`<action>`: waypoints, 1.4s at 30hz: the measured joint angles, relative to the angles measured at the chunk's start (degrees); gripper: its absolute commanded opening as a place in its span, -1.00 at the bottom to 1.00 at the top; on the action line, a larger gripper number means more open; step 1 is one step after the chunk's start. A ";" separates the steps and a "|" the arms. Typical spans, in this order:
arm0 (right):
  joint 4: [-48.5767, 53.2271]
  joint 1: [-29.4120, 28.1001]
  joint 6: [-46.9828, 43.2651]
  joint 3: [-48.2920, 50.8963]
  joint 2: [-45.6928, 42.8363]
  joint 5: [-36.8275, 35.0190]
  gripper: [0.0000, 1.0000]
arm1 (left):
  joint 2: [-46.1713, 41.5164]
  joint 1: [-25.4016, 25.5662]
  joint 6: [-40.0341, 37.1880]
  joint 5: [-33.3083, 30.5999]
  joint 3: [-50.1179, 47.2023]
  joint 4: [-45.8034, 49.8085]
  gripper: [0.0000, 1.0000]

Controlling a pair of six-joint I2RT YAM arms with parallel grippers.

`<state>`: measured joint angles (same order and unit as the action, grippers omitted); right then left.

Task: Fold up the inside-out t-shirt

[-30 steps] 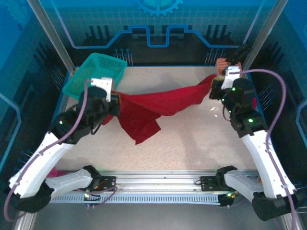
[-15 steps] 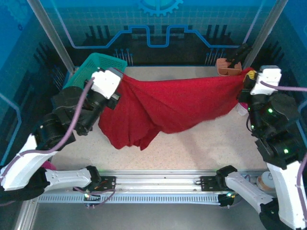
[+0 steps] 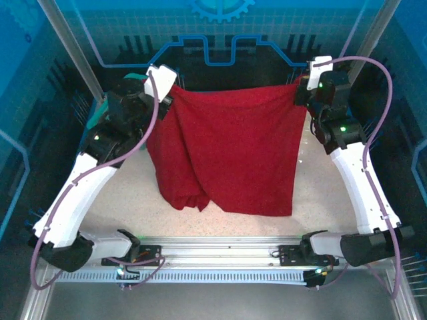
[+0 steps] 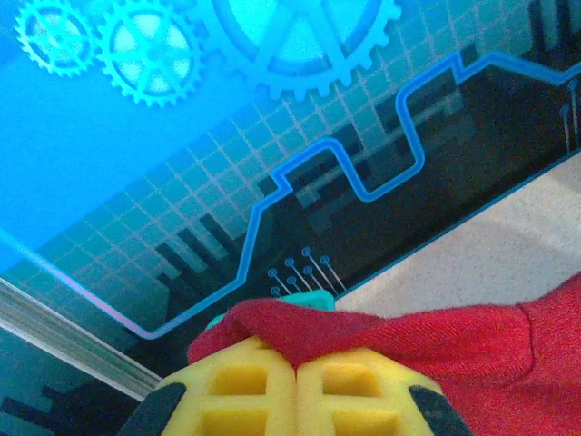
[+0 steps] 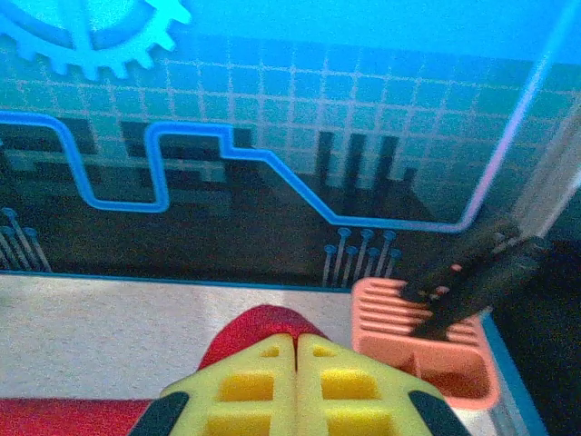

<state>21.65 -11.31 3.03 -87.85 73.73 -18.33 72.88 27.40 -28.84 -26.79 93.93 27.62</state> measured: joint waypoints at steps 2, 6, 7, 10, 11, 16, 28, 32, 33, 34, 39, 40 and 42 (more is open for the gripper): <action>-0.66 0.42 0.00 -0.04 -0.90 1.27 -1.00 | -0.22 -1.11 -0.28 1.62 -2.38 -0.63 -1.00; -0.39 0.79 -0.24 1.36 -7.23 1.33 -1.00 | -6.69 -0.50 -2.32 7.15 -9.49 -3.37 -1.00; 0.46 0.76 -0.48 1.77 -9.92 1.62 -1.00 | -9.88 0.22 -4.07 9.01 -11.89 -4.24 -1.00; 3.80 -0.87 -1.18 1.60 -17.73 1.73 -1.00 | -19.37 3.48 -10.84 15.02 -14.88 -4.09 -1.00; 5.44 -1.92 -1.38 1.09 -20.26 1.73 -1.00 | -21.46 4.39 -12.81 16.74 -13.90 -3.08 -1.00; 15.52 -4.04 -0.92 -9.33 -25.77 2.34 -1.00 | -21.99 5.79 -19.02 24.79 2.29 6.32 -1.00; 21.22 -4.07 -0.72 -25.44 -17.51 0.24 -1.00 | -5.09 3.74 -23.50 32.94 33.57 20.87 -1.00; 17.00 -4.07 -1.36 -16.76 -10.03 -3.78 -1.00 | 1.70 -6.43 -23.32 35.89 25.64 19.10 -1.00; 15.47 -4.07 -1.33 -13.57 -7.61 -4.63 -1.00 | 3.85 -9.92 -22.49 37.73 22.40 17.88 -1.00; 13.81 -4.04 -1.29 -10.10 -5.29 -5.35 -1.00 | 6.43 -13.14 -22.05 39.26 19.58 16.76 -1.00; 4.79 -3.89 2.12 6.43 10.23 -7.91 -1.00 | 26.67 -20.06 -20.41 40.30 15.04 14.62 -0.27; 3.37 -3.69 3.43 8.52 13.86 -8.61 -0.82 | 31.17 -20.11 -19.65 39.89 15.10 13.86 -0.13; 2.89 -2.86 7.15 10.23 20.28 -9.60 -0.36 | 39.47 -19.87 -16.96 38.77 15.50 12.85 -0.09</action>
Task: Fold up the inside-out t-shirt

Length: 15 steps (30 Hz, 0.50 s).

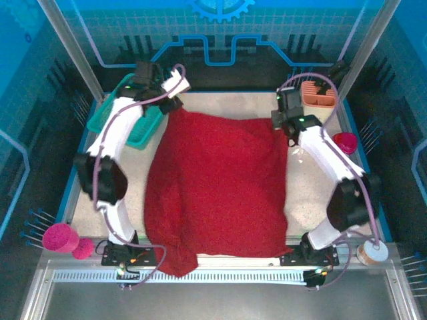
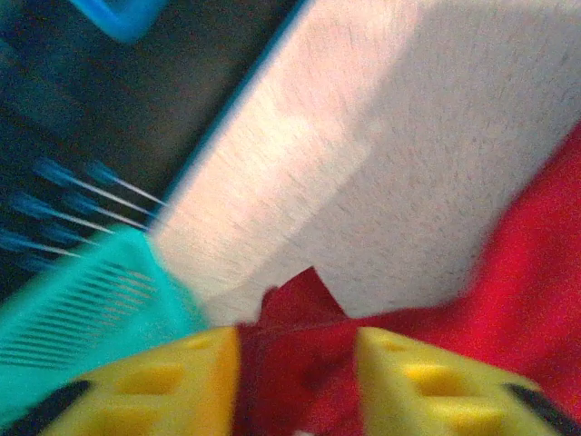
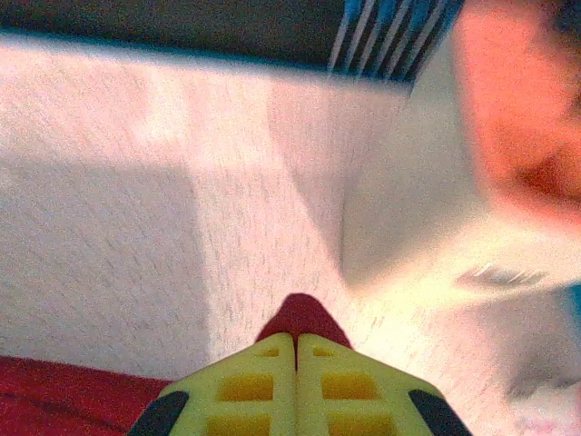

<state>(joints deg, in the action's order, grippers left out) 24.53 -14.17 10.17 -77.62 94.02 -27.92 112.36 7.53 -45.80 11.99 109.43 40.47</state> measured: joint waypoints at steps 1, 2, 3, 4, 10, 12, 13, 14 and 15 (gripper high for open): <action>0.24 0.63 1.84 0.00 2.60 -0.17 -0.26 | 3.56 0.17 2.01 -0.44 0.70 0.13 -0.05; 0.20 1.18 3.10 0.11 3.72 -0.15 -0.21 | 6.16 0.33 4.07 -0.63 1.29 0.24 -0.03; -0.24 1.92 4.26 0.81 4.04 -0.11 -0.19 | 8.11 0.52 6.62 -0.72 1.44 0.20 -0.02; -0.74 2.45 5.07 1.60 3.39 -0.11 -0.19 | 8.72 0.74 8.90 -0.76 1.22 0.31 0.01; -4.55 0.72 6.73 5.09 -5.03 2.95 -0.01 | -4.83 5.68 24.83 -0.15 -9.60 -7.72 0.22; -6.12 -1.88 7.02 6.16 -5.92 5.44 0.00 | -11.30 8.33 32.13 -0.07 -13.53 -11.21 0.21; -6.91 -3.32 7.54 6.88 -5.70 7.65 0.02 | -14.05 9.51 36.46 0.04 -15.63 -12.85 0.20; -7.65 -4.44 8.37 7.76 -5.05 10.25 0.03 | -16.37 10.32 41.18 -0.09 -17.77 -14.01 0.18; -8.28 -5.03 9.25 8.66 -4.17 12.68 0.03 | -17.94 10.67 45.64 -0.22 -19.74 -14.53 0.13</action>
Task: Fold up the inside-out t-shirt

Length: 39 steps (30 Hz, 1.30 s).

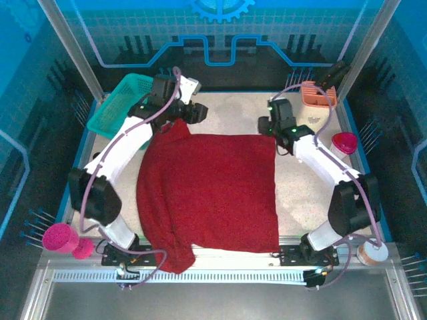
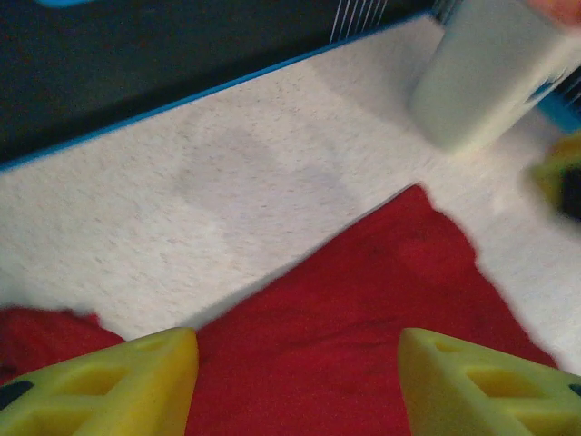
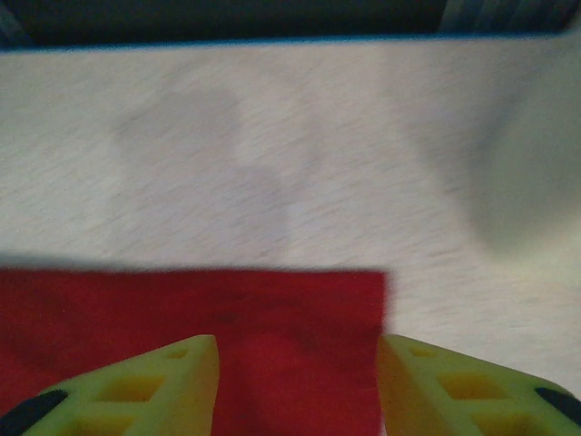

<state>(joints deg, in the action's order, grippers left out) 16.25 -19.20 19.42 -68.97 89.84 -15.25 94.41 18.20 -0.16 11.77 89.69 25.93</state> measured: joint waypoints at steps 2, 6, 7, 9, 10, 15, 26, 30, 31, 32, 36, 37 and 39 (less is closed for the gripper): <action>-1.16 0.00 2.14 1.86 3.02 5.03 0.03 | -1.07 -0.11 8.09 -1.40 -3.98 -0.28 0.12; -2.45 2.69 6.08 3.52 11.65 13.35 -0.18 | 1.70 -0.52 20.52 -7.82 -14.75 0.04 0.15; -2.60 3.61 6.91 3.34 14.12 15.65 -0.29 | 2.62 -0.52 23.23 -9.64 -17.99 0.81 0.16; -1.55 5.14 8.22 2.19 18.53 18.05 -0.61 | 3.56 -0.57 27.41 -12.98 -23.19 2.03 0.16; -1.16 5.77 9.01 1.55 20.55 18.78 -0.87 | 3.78 -0.57 29.16 -14.64 -25.20 2.51 0.16; -2.86 7.87 15.21 1.62 21.49 21.68 -1.00 | 9.42 -0.57 33.33 -19.30 -25.18 1.53 0.12; -4.81 19.04 27.23 18.36 8.20 17.22 -0.86 | 33.20 6.45 24.04 -17.20 5.57 0.26 0.12; -4.31 19.80 27.43 19.43 6.69 17.51 -0.38 | 37.88 8.63 20.00 -15.91 13.84 2.93 0.13; -3.93 19.30 27.17 19.43 5.99 17.40 -0.30 | 37.62 8.59 19.61 -15.76 13.77 3.98 0.14; -3.45 18.99 26.47 19.43 5.40 17.40 -0.25 | 36.96 8.39 19.47 -15.72 12.94 4.57 0.15; 0.87 14.62 22.25 17.40 2.75 16.15 -0.13 | 27.02 6.29 20.81 -14.49 1.42 6.86 0.23; 1.79 12.61 20.98 16.33 2.62 15.56 -0.13 | 23.10 5.62 21.33 -14.27 -2.19 7.08 0.27; 2.23 9.40 19.02 14.67 2.62 15.61 -0.13 | 14.49 4.07 23.15 -14.27 -8.90 6.84 0.29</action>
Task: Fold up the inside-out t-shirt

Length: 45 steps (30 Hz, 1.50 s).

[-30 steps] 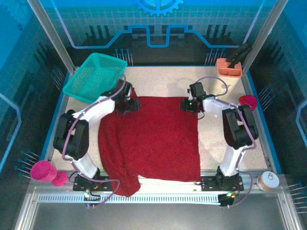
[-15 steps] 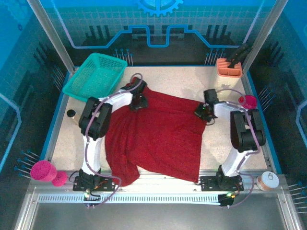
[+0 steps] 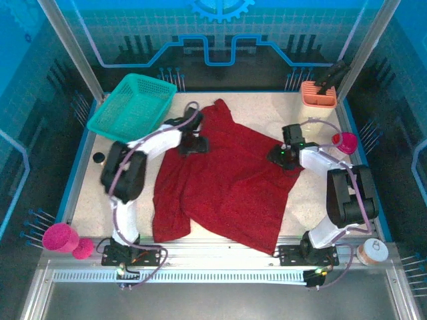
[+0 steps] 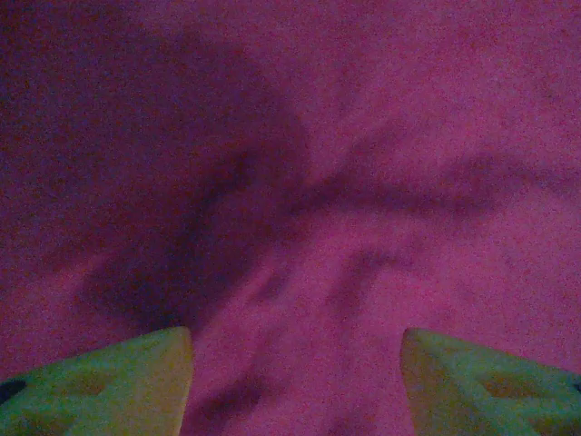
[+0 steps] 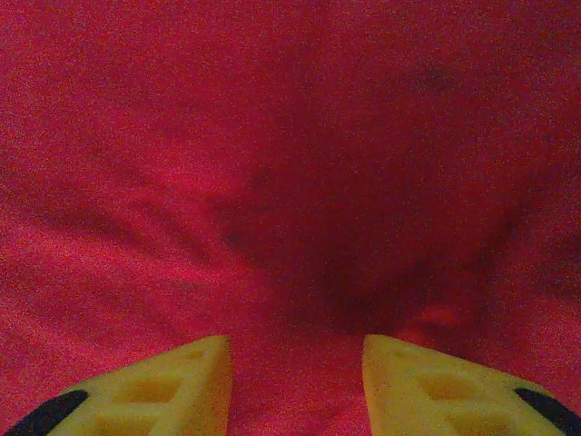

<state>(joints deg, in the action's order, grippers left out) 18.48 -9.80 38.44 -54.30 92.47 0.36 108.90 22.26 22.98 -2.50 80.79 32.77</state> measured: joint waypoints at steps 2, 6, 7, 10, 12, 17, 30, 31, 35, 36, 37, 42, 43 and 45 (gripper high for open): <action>-0.09 -1.07 -1.05 -1.05 0.20 0.72 -0.14 | -7.67 -1.88 2.40 0.13 -5.29 -1.66 0.25; 0.52 0.20 -2.49 -6.69 6.91 1.33 -0.15 | -11.78 -6.21 5.90 2.93 -11.26 -7.45 0.20; 0.55 0.42 -2.78 -8.83 9.68 1.27 -0.16 | -9.81 -6.84 6.40 3.45 -11.98 -9.16 0.20; 0.39 0.79 -2.67 -13.44 16.17 1.81 -0.20 | -4.15 -6.91 7.72 3.89 -14.51 -12.46 0.15; 0.79 0.98 -2.25 -16.83 19.78 2.67 -0.21 | -2.34 -6.69 9.33 2.91 -17.84 -14.25 0.07; 1.79 1.09 -0.09 -26.40 26.18 3.06 -0.27 | -10.14 -3.98 14.67 -3.34 -27.80 -19.15 0.10; -1.36 -1.20 3.63 -43.06 38.64 9.35 -0.31 | -39.52 -2.64 31.43 -5.57 -54.75 -20.37 0.12; -2.14 -1.77 3.85 -44.28 39.69 10.05 -0.31 | -41.66 -2.64 32.15 -5.46 -55.67 -19.10 0.12; -6.88 -3.43 5.33 -47.15 42.71 13.27 -0.30 | -50.60 -2.64 32.79 -5.44 -56.81 -11.82 0.14; -7.56 -3.54 5.33 -47.50 43.01 14.16 -0.29 | -52.06 -2.64 32.57 -5.64 -56.50 -10.51 0.15; -7.91 -3.54 5.29 -47.98 43.36 15.19 -0.27 | -52.72 -2.64 32.26 -5.77 -56.06 -9.49 0.17; -11.61 -2.86 5.51 -48.30 42.56 20.74 -0.27 | -47.71 -2.71 28.41 -5.40 -51.25 -8.72 0.15; -12.63 -2.73 5.60 -45.48 40.63 21.00 -0.26 | -45.62 -2.71 27.45 -4.83 -50.05 -8.90 0.15; -13.25 -2.62 6.16 -35.67 33.22 20.57 -0.23 | -40.74 -2.23 24.87 -4.57 -47.01 -9.33 0.16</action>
<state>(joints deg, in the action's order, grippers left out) 5.23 -12.43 44.60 -89.97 125.69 20.93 68.16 20.03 47.86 -7.07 33.78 23.44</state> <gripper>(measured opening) 0.372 0.576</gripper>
